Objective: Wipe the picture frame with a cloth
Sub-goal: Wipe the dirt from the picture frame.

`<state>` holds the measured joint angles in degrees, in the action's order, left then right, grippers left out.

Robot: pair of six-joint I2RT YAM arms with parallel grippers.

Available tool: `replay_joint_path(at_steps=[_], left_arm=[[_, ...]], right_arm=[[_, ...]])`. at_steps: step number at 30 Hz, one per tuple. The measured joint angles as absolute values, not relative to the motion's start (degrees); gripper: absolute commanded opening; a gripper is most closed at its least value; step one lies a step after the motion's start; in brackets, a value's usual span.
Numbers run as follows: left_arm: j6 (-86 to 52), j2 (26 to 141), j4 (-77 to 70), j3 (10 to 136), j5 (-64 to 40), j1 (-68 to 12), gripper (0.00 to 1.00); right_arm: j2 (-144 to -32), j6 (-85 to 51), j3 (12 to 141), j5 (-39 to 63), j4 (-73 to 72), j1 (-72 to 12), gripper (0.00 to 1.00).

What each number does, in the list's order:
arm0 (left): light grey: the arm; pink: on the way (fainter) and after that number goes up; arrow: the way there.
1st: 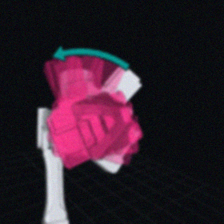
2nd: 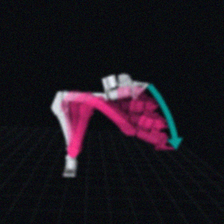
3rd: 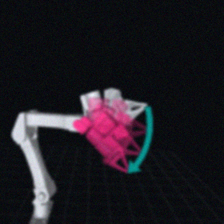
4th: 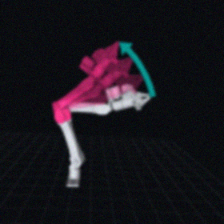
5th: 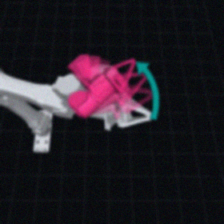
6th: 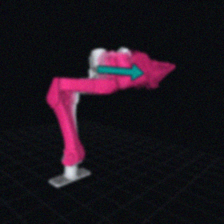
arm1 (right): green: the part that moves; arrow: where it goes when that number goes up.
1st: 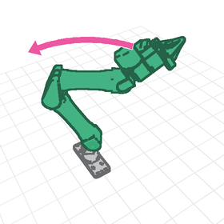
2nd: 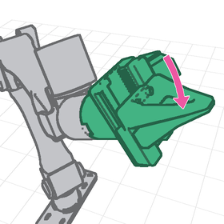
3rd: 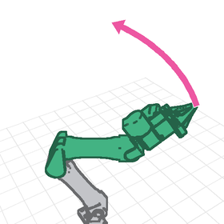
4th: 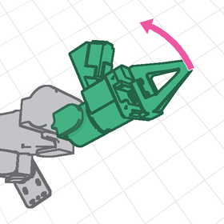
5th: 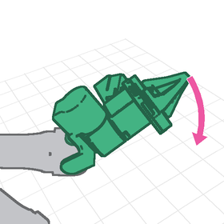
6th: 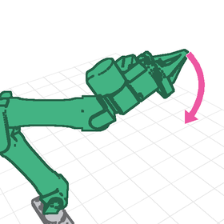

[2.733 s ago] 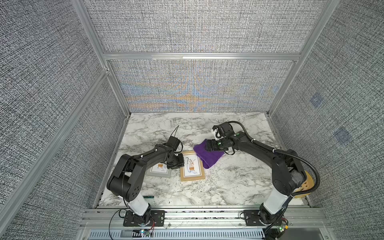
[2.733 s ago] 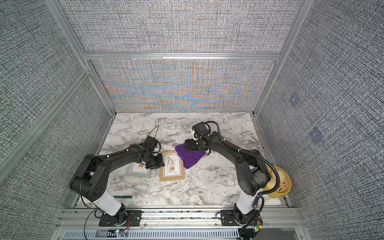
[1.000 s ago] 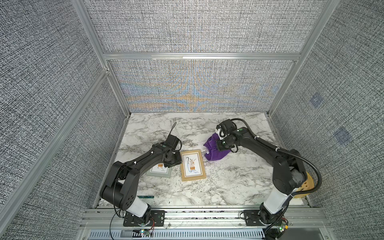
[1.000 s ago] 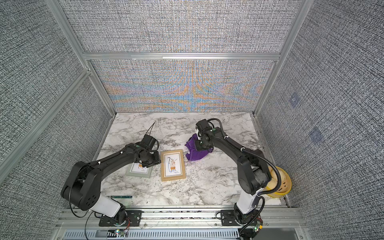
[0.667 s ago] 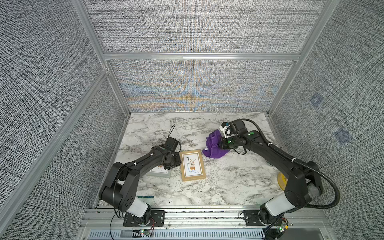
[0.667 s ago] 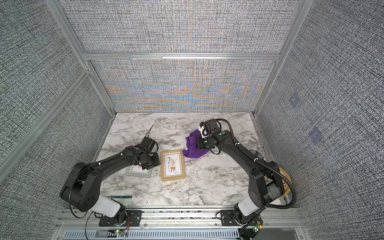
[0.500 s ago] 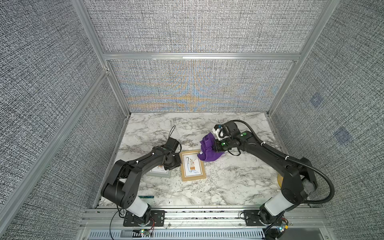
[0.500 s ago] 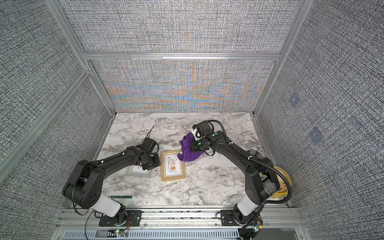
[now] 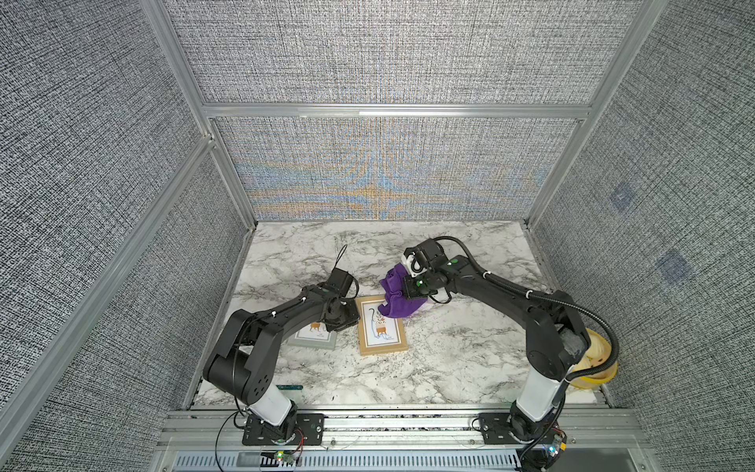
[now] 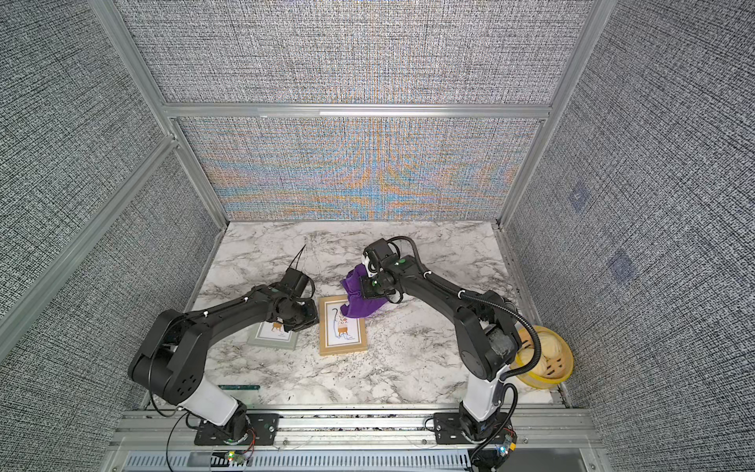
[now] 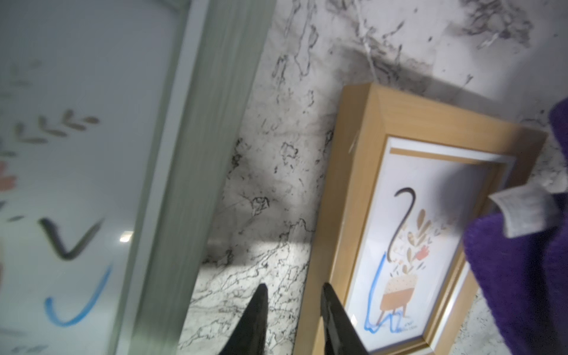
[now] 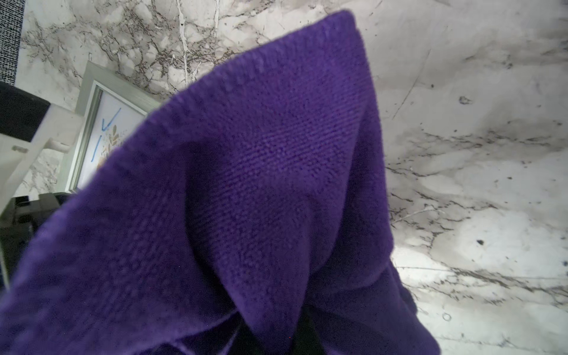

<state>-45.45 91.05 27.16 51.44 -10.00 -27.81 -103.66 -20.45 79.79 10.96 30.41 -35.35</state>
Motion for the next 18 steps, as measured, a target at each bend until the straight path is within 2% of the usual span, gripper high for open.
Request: replay_joint_path(at_steps=[4,8,13,18], left_arm=[[-45.50,89.93,25.80,51.05,-10.11,-27.81,0.30],[-45.47,93.56,23.99,51.53,-12.67,-27.92,0.30],[-45.41,96.09,22.83,52.66,-14.98,-27.75,0.23],[-45.43,96.18,22.22,52.29,-15.11,-27.77,0.22]], right_arm=[[-105.08,-20.86,80.27,10.98,29.54,-35.66,0.00],[-106.21,-21.06,80.38,10.87,29.34,-35.83,0.00],[-107.22,-21.26,80.36,10.52,28.93,-36.47,0.00],[-109.75,-21.80,80.31,8.82,29.34,-36.84,0.00]])
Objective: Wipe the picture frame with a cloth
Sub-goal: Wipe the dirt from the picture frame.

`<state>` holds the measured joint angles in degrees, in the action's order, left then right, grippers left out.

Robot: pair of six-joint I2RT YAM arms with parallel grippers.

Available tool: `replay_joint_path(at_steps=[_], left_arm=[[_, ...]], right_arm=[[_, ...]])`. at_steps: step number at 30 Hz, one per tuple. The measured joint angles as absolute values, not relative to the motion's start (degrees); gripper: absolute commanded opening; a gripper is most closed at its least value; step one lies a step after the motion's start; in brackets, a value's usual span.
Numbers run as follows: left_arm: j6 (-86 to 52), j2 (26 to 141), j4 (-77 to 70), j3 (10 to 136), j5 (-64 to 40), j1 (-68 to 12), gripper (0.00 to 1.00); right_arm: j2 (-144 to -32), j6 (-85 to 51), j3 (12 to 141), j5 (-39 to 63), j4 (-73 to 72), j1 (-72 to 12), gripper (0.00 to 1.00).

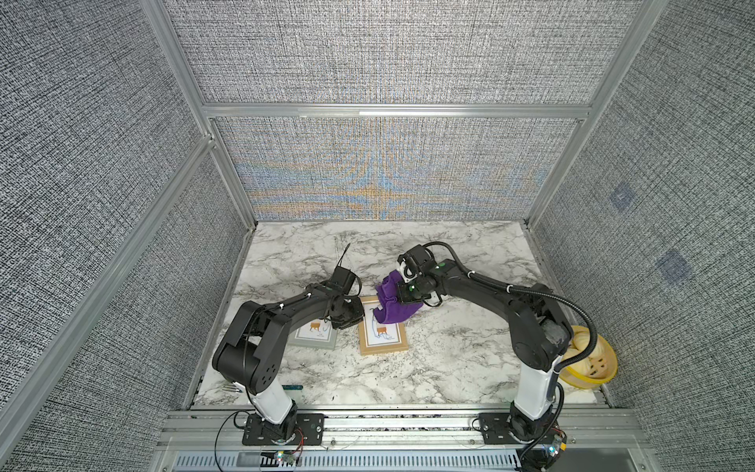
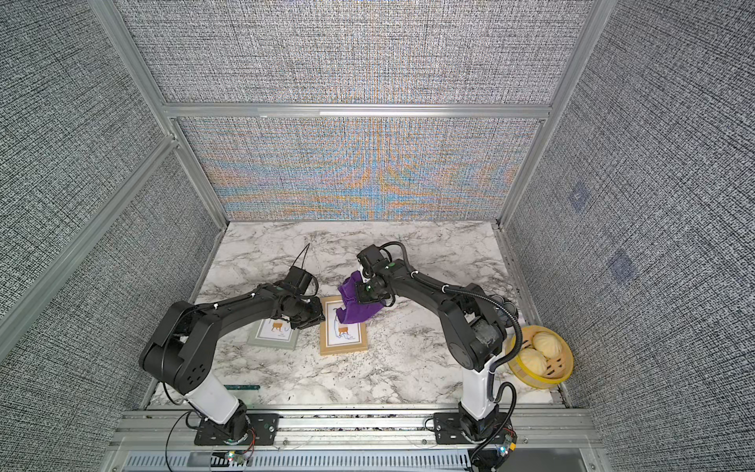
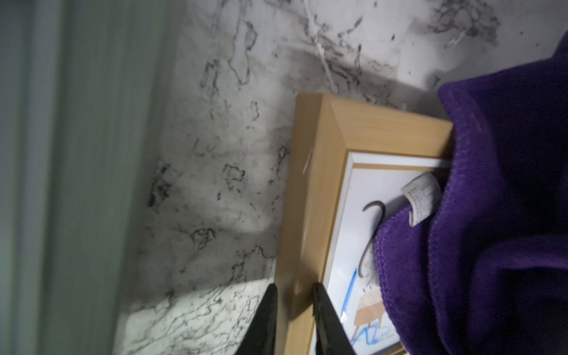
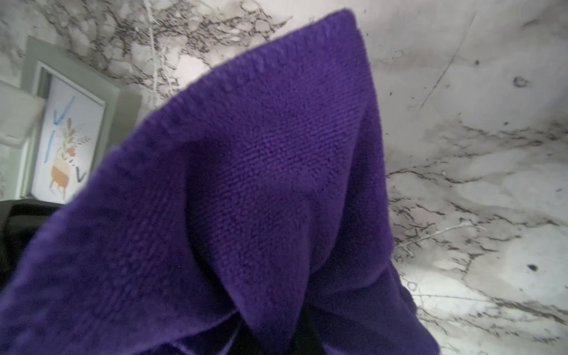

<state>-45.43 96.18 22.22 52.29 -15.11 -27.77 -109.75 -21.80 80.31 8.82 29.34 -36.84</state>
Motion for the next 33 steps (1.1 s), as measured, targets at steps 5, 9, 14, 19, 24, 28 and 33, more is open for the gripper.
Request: replay_joint_path(at_steps=[5,9,14,19,24,28,33], left_arm=[[-45.28,96.14,21.76,51.92,-15.16,-27.77,0.22],[-45.08,96.09,21.54,51.81,-15.16,-27.77,0.22],[-44.93,96.16,21.32,51.68,-15.16,-27.77,0.22],[-44.75,96.20,21.19,51.59,-15.16,-27.77,0.22],[-44.60,96.25,21.12,51.44,-15.16,-27.77,0.22],[-44.58,96.33,21.08,51.35,-15.16,-27.77,0.22],[-44.60,96.57,20.95,51.24,-15.22,-27.75,0.22]], right_arm=[[-111.53,-23.42,80.25,6.13,31.00,-36.86,0.00],[-111.94,-24.12,81.38,3.42,32.95,-36.73,0.00],[-110.96,-25.12,82.02,-1.32,36.71,-35.55,0.23],[-106.30,-23.07,83.00,-1.34,40.10,-35.62,0.58],[-103.98,-21.26,84.68,-0.03,41.67,-36.58,0.62],[-107.00,-20.73,84.88,2.28,42.50,-37.63,0.66],[-108.84,-20.62,84.55,3.40,42.85,-38.20,0.70]])
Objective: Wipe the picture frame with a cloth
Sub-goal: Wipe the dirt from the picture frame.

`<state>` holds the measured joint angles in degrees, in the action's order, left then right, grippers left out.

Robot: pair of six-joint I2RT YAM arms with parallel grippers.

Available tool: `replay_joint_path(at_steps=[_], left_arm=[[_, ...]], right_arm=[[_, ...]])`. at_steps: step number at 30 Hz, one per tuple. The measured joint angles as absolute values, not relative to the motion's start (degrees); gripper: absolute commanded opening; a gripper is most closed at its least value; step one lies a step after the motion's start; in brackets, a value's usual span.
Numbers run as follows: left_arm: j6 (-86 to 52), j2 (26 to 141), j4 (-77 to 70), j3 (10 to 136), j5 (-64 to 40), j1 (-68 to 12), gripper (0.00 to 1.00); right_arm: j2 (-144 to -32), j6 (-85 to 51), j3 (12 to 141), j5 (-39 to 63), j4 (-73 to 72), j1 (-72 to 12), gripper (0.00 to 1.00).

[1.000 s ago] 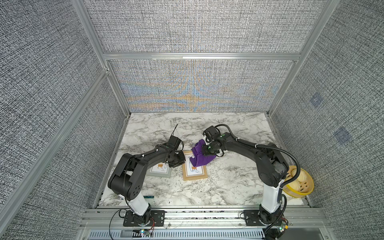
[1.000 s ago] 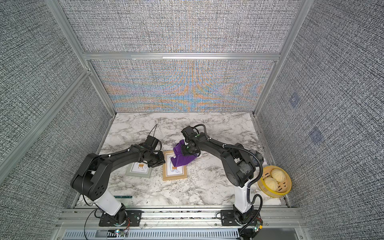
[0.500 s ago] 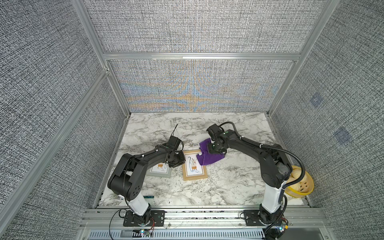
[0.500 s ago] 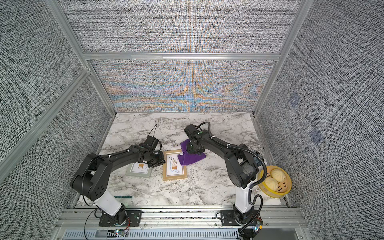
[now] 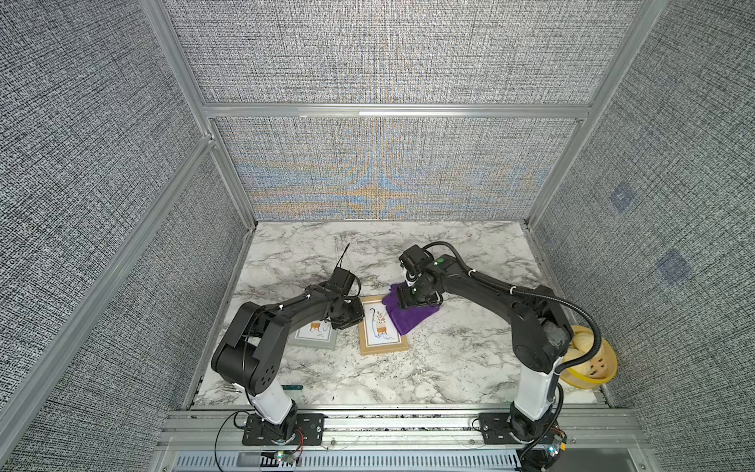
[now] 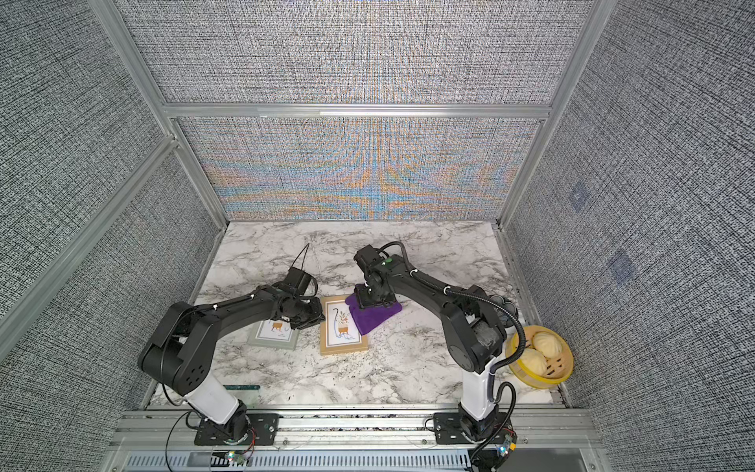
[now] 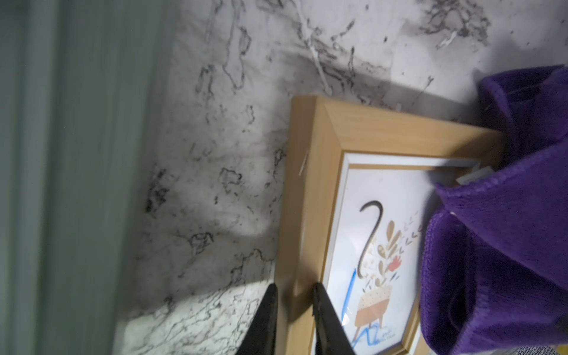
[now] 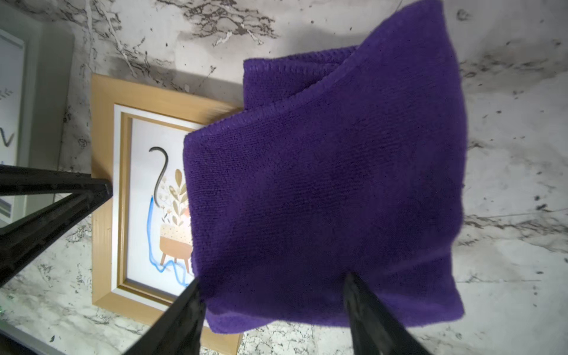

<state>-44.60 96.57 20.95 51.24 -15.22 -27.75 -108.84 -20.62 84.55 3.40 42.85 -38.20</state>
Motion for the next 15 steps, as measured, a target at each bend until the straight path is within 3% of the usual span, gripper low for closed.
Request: replay_joint_path(at_steps=[5,8,15], left_arm=[[-44.60,96.71,20.91,51.24,-15.20,-27.70,0.22],[-44.60,96.92,20.93,51.24,-15.25,-27.70,0.22],[-44.62,97.34,20.47,51.35,-15.51,-27.66,0.21]], right_arm=[[-113.54,-20.23,85.54,4.97,42.65,-38.02,0.64],[-115.63,-20.21,86.30,6.07,42.59,-38.04,0.54],[-116.33,-20.18,85.78,8.60,41.32,-37.89,0.06]])
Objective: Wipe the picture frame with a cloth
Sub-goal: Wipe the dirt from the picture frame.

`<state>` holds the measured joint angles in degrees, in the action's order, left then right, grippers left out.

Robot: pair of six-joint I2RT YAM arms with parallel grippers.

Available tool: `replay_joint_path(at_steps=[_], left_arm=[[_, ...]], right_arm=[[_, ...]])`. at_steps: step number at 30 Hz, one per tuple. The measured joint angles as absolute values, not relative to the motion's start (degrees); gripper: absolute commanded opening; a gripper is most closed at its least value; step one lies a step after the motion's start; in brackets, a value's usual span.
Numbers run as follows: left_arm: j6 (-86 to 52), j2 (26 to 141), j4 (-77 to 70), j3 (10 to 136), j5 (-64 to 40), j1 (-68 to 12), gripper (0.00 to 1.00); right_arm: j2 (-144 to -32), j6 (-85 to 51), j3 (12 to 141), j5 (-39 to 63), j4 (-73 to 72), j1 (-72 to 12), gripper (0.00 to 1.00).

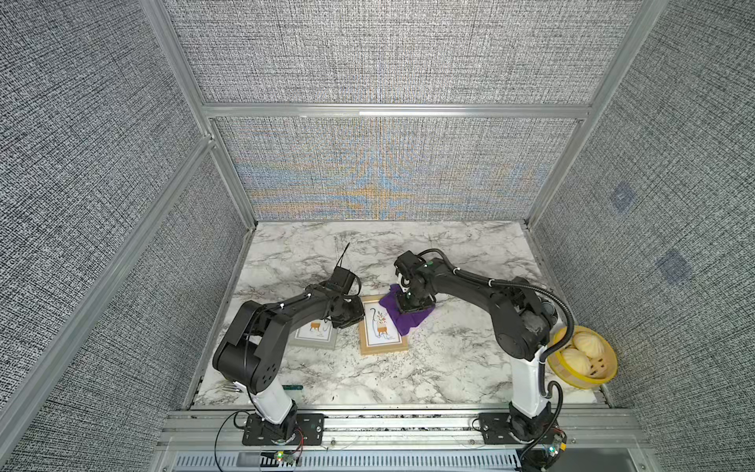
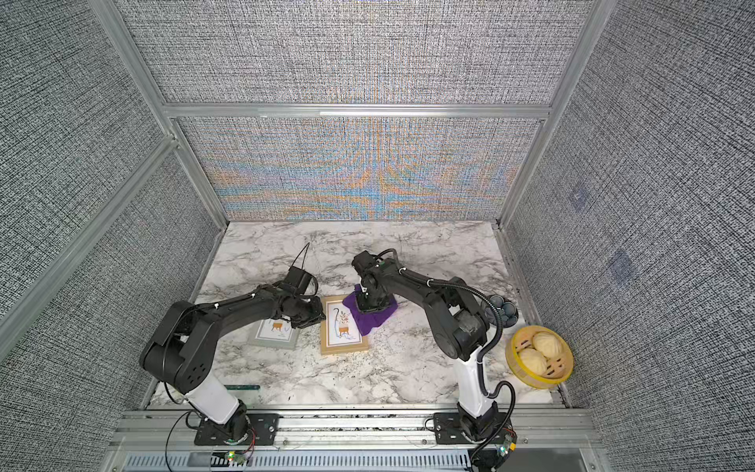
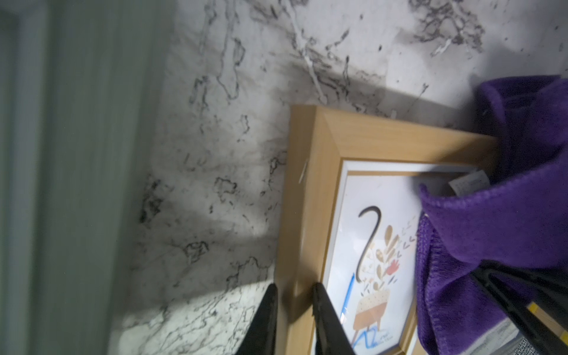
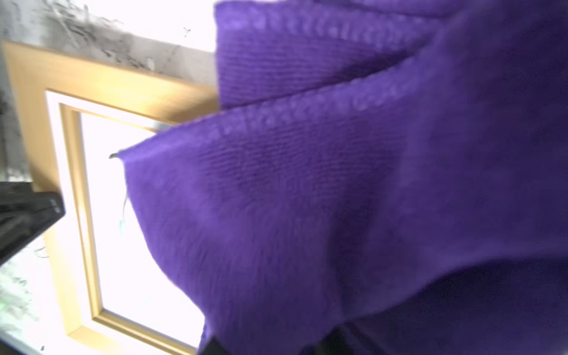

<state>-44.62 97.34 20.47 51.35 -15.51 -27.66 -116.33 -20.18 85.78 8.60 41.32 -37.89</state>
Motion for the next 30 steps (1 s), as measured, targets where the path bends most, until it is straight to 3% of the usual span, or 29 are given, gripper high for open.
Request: replay_joint_path(at_steps=[2,17,30], left_arm=[[-44.64,97.45,20.49,51.40,-15.55,-27.66,0.20],[-46.92,98.63,17.65,50.78,-16.88,-27.81,0.15],[-35.77,101.16,23.22,55.16,-16.12,-28.42,0.09]], right_arm=[[-115.48,-20.18,84.93,8.58,40.75,-37.80,0.00],[-108.12,-22.74,74.74,7.14,39.35,-41.93,0.00],[-116.03,-27.77,86.28,6.72,50.11,-41.19,0.00]])
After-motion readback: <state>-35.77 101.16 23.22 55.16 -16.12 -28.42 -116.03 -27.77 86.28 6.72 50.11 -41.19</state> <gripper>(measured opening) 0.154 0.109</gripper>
